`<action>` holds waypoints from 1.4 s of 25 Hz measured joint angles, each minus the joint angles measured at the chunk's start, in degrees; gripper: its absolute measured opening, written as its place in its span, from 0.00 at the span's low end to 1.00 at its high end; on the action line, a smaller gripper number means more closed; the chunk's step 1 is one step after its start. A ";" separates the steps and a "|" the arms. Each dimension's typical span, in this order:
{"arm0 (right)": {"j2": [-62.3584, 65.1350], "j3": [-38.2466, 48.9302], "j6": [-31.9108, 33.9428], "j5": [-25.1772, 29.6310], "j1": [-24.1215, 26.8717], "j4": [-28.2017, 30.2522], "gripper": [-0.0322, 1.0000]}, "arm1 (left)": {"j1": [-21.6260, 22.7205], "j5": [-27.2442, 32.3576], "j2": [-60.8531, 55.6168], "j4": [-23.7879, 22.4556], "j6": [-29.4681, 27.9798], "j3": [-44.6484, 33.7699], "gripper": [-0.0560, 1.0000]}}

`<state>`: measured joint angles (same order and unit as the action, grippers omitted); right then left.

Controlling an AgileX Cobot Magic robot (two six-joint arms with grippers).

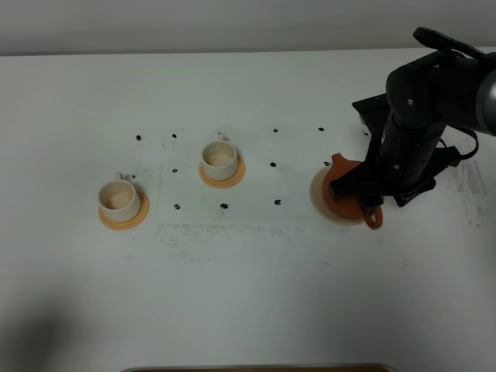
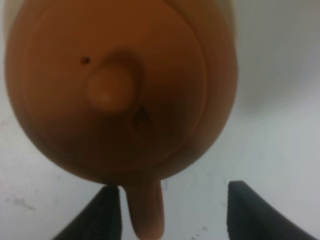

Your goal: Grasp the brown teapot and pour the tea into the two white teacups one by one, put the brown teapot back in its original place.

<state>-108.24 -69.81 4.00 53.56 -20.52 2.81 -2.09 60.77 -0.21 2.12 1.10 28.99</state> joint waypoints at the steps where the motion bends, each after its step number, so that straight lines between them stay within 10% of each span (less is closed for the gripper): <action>1: -0.08 0.00 -0.05 -0.05 0.14 -0.15 0.50 | 0.00 0.00 0.00 0.00 0.00 0.00 0.44; 35: -1.04 0.00 -13.08 -1.26 2.25 -8.45 0.50 | 0.00 0.00 0.00 0.00 0.00 0.00 0.44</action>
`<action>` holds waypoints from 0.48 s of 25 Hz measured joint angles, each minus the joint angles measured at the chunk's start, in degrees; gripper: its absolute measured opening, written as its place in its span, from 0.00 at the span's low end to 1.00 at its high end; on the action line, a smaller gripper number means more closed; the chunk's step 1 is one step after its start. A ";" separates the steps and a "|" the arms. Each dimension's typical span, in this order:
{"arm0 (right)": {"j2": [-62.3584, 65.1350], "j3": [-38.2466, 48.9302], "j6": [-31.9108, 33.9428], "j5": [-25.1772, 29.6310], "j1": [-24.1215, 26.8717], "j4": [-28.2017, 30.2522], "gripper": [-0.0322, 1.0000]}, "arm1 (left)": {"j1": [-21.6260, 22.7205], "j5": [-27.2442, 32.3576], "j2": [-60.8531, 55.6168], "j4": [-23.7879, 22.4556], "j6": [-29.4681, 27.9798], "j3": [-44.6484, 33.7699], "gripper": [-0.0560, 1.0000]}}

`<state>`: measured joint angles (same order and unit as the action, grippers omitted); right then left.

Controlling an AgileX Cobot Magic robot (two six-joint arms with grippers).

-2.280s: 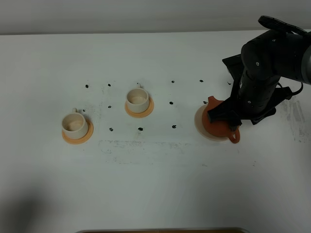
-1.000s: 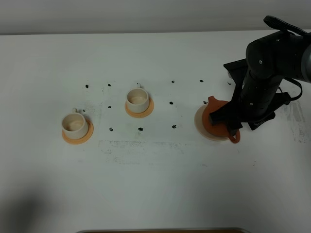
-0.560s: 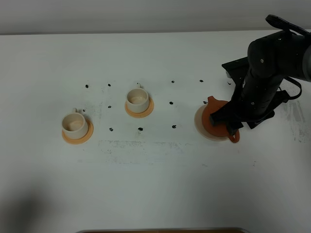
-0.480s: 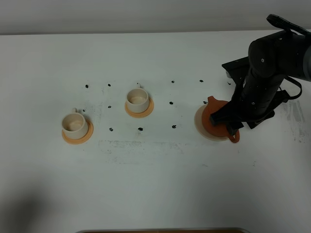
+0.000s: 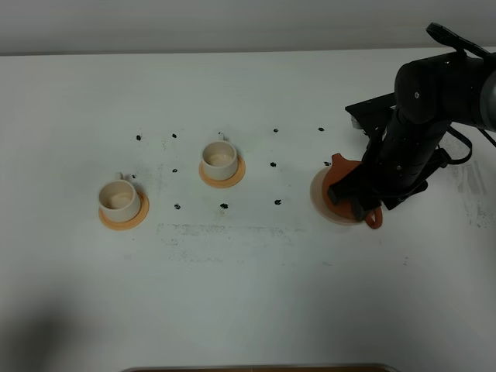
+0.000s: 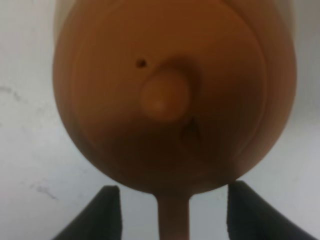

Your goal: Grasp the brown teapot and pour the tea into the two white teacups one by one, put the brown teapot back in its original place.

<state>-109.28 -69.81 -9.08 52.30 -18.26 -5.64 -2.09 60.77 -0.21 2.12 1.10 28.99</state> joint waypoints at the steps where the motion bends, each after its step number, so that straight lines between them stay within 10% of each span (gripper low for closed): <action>1: 0.00 0.00 -0.20 -0.02 0.00 -0.15 0.50 | 0.00 0.00 0.00 0.00 0.00 0.00 0.44; 12: 0.00 0.00 -0.90 0.76 1.16 -0.57 0.50 | 0.00 0.00 0.00 0.00 0.00 0.00 0.44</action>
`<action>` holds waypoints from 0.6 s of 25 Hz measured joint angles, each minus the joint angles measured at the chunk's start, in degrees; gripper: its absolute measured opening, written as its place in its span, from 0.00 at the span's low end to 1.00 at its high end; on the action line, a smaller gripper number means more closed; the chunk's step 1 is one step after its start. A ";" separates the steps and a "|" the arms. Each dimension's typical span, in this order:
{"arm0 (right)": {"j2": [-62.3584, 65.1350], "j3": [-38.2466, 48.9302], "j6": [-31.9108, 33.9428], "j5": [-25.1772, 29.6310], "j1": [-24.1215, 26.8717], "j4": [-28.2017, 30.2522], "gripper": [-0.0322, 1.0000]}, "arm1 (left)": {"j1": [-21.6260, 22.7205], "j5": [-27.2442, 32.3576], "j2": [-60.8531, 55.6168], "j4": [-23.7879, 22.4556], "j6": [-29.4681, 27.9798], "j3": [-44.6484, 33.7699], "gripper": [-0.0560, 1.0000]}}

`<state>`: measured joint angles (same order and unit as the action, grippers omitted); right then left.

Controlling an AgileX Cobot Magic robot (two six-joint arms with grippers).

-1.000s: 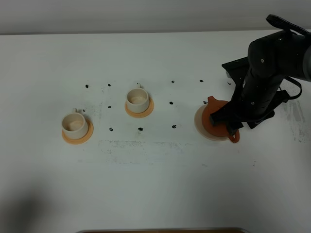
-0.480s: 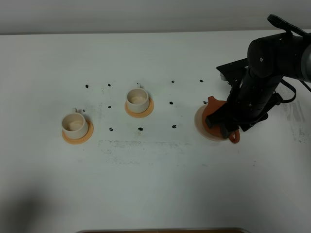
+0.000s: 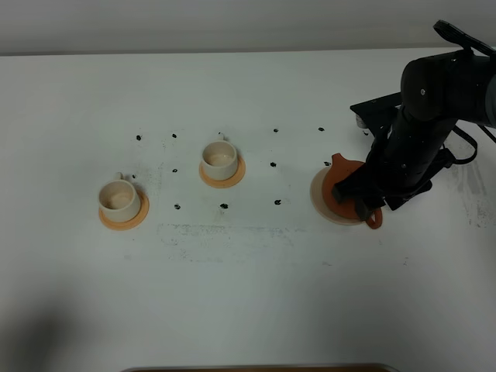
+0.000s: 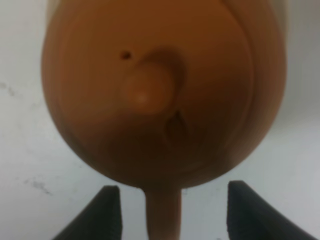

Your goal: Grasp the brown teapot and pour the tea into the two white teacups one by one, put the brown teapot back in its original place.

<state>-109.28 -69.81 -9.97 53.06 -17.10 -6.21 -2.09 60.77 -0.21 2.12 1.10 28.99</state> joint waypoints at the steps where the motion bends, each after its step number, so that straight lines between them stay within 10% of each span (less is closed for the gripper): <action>1: 0.00 0.00 0.01 0.00 0.02 0.00 0.50 | 0.00 0.00 0.00 0.00 0.00 0.00 0.44; 11: -1.61 0.00 -0.10 0.23 0.50 -0.06 0.50 | 0.00 0.00 0.00 0.00 0.00 0.00 0.44; 15: -1.61 0.00 -1.55 0.58 0.50 -0.06 0.30 | 0.00 0.00 0.00 0.00 0.00 0.00 0.44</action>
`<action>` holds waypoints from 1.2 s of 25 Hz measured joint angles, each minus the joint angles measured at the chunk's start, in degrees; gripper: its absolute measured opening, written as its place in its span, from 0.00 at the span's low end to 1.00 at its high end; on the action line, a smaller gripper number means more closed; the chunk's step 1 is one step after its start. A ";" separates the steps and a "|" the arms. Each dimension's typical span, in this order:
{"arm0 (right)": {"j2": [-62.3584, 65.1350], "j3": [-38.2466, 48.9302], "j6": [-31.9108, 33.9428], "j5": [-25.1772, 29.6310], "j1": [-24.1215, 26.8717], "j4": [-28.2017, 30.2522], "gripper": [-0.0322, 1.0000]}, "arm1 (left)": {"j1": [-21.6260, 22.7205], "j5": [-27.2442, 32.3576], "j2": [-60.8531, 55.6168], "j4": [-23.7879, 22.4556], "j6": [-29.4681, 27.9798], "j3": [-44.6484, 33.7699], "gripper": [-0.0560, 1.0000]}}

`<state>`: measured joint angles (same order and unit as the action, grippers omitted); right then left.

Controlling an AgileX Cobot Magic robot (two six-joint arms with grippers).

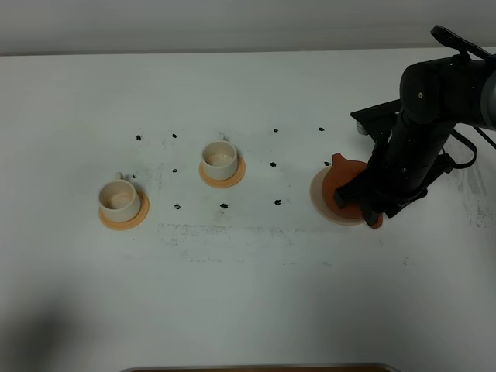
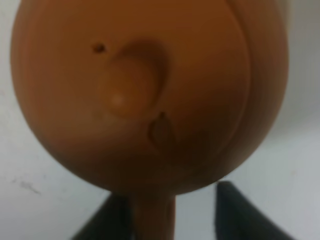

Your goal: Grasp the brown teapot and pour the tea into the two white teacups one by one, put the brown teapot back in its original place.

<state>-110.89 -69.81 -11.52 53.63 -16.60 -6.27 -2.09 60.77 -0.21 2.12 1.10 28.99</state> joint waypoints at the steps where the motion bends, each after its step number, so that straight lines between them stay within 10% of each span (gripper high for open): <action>1: 0.00 0.00 -1.07 0.24 0.00 -0.12 0.20 | 0.00 0.00 0.00 0.00 0.00 0.00 0.44; 24: 5.27 0.00 -2.49 0.05 -0.58 1.42 0.14 | 0.00 0.00 0.00 0.00 0.00 0.00 0.44; 30: 10.11 4.66 -1.37 -9.73 -1.21 1.58 0.14 | 0.00 0.00 0.00 0.00 0.00 0.00 0.44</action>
<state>-100.78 -65.15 -12.90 43.91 -17.81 -4.69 -2.09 60.77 -0.21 2.12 1.10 28.99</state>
